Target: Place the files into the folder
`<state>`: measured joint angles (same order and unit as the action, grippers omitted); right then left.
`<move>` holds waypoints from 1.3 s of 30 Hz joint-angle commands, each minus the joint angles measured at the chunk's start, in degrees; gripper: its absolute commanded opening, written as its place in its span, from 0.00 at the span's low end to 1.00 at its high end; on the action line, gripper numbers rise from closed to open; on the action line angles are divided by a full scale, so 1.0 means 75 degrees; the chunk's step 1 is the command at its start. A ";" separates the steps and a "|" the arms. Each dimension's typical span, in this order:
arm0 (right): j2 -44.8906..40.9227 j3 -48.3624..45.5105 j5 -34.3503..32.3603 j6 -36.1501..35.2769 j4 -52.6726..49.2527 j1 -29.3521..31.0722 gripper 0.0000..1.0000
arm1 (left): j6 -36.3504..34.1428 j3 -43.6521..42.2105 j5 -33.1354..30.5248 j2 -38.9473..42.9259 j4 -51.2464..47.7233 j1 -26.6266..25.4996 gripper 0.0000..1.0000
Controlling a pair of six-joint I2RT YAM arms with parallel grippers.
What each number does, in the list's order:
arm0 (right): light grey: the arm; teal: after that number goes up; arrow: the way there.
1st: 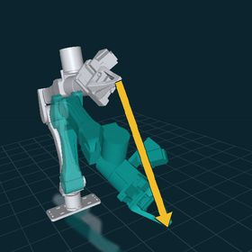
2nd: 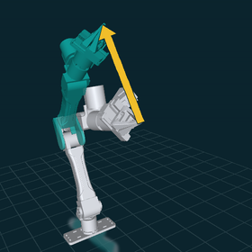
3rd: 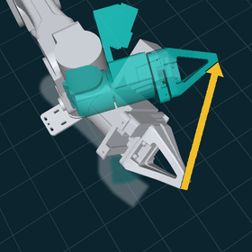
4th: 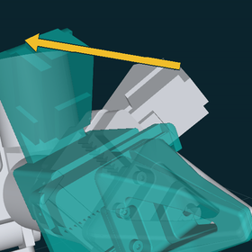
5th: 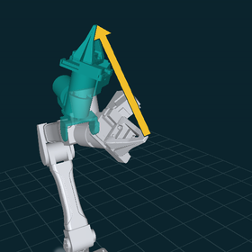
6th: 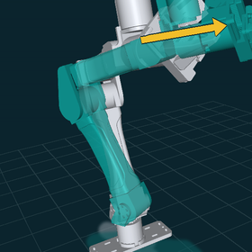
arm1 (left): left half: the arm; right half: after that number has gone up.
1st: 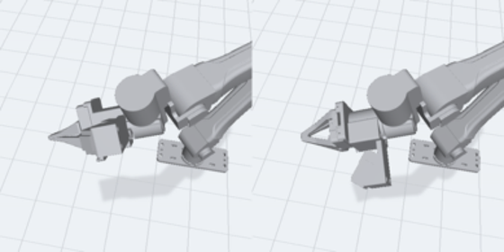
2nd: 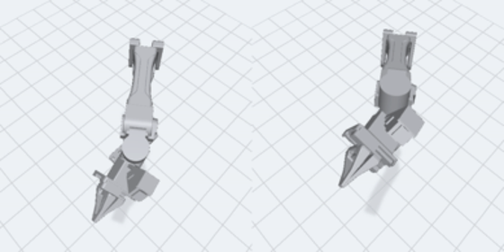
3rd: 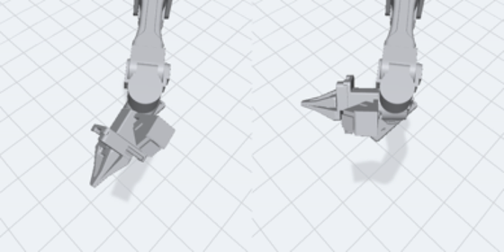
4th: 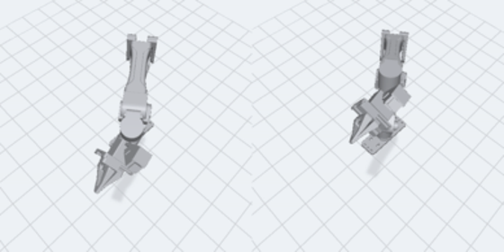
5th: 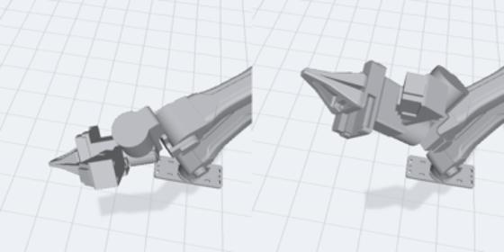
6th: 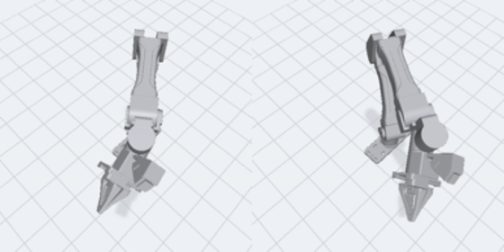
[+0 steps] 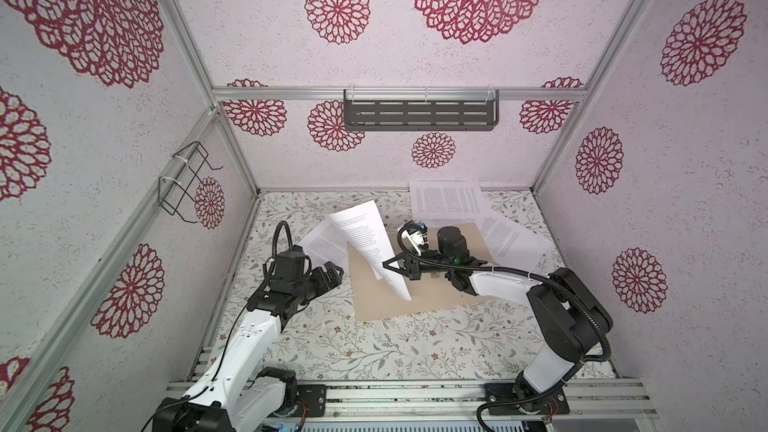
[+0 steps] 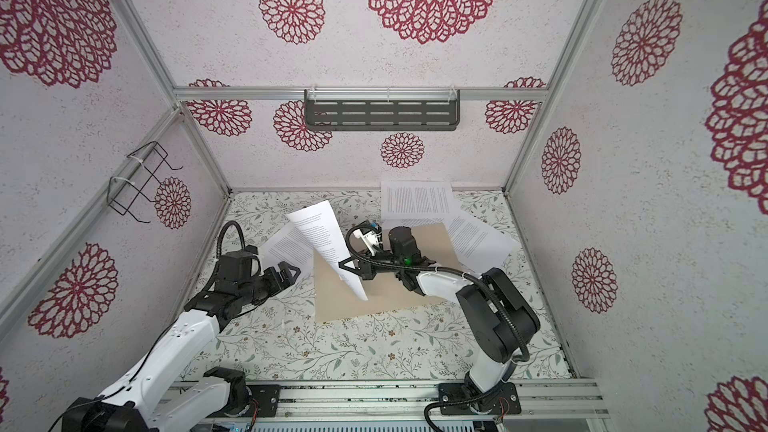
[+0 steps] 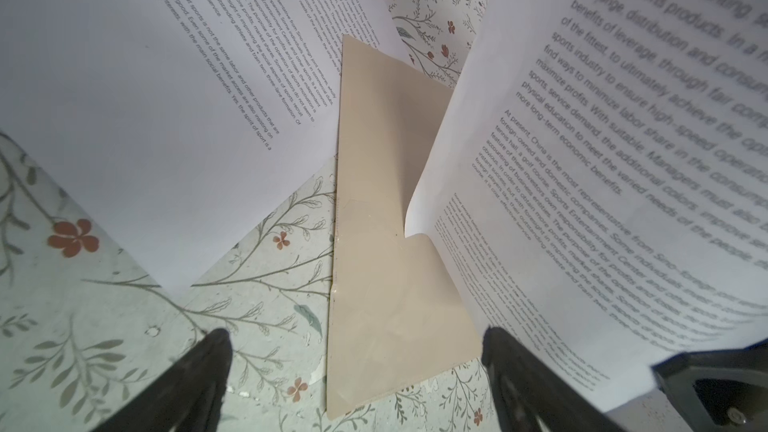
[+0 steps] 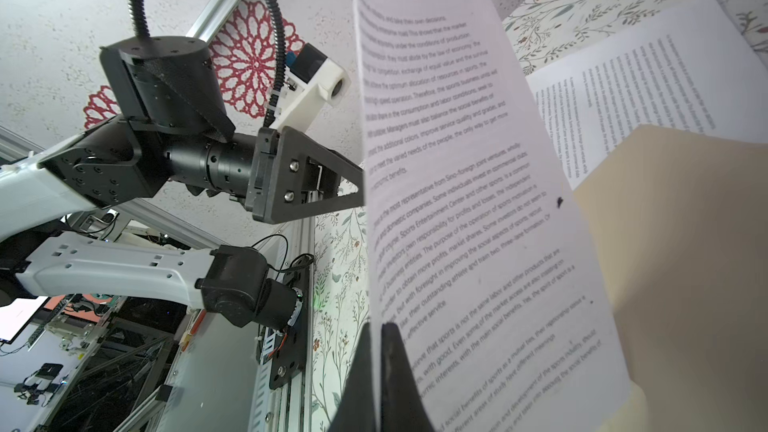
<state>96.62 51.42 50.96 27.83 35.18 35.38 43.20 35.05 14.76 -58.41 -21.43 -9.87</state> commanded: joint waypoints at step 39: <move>-0.1115 0.3195 -0.8637 -0.1831 -0.8931 0.0967 0.00 | 0.0061 0.0691 0.0279 -0.0502 0.0185 -0.0020 0.97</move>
<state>86.35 77.43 -18.83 10.72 -33.85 43.00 43.59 38.54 16.25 -62.17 -20.10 -9.87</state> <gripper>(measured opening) 0.043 0.975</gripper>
